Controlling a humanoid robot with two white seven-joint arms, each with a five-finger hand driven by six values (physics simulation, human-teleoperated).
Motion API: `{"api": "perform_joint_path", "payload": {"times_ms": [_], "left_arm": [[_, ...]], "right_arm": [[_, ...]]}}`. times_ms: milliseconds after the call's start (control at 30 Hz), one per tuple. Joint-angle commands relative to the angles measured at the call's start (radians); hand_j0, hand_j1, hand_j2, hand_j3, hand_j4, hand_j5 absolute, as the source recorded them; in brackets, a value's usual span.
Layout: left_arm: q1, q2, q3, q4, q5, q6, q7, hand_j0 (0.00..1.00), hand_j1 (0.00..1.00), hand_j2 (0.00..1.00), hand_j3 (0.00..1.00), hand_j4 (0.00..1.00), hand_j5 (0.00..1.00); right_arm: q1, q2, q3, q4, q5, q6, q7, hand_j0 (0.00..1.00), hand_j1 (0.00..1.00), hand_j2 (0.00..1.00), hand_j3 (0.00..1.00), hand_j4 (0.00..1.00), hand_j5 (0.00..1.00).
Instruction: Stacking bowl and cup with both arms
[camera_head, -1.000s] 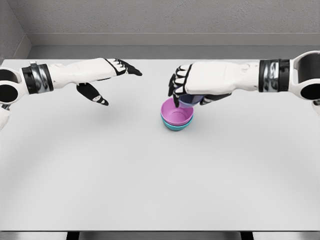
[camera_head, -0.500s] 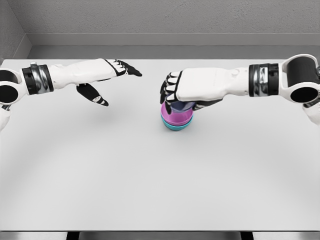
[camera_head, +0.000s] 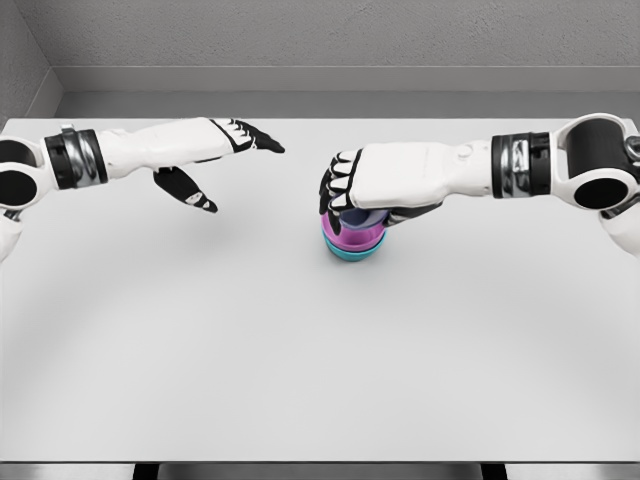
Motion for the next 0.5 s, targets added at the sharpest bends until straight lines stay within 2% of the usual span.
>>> {"api": "perform_joint_path", "payload": {"times_ms": [0, 467], "left_arm": [[0.0, 0.001, 0.001, 0.0, 0.007, 0.003, 0.001, 1.0, 1.0, 1.0, 1.0, 1.0, 1.0], [0.002, 0.001, 0.0, -0.002, 0.007, 0.003, 0.001, 1.0, 1.0, 1.0, 1.0, 1.0, 1.0]], "right_arm": [[0.0, 0.001, 0.013, 0.001, -0.006, 0.003, -0.001, 0.53, 0.53, 0.53, 0.53, 0.53, 0.53], [0.005, 0.001, 0.031, 0.014, -0.006, 0.003, -0.001, 0.53, 0.53, 0.53, 0.53, 0.53, 0.53]]}}
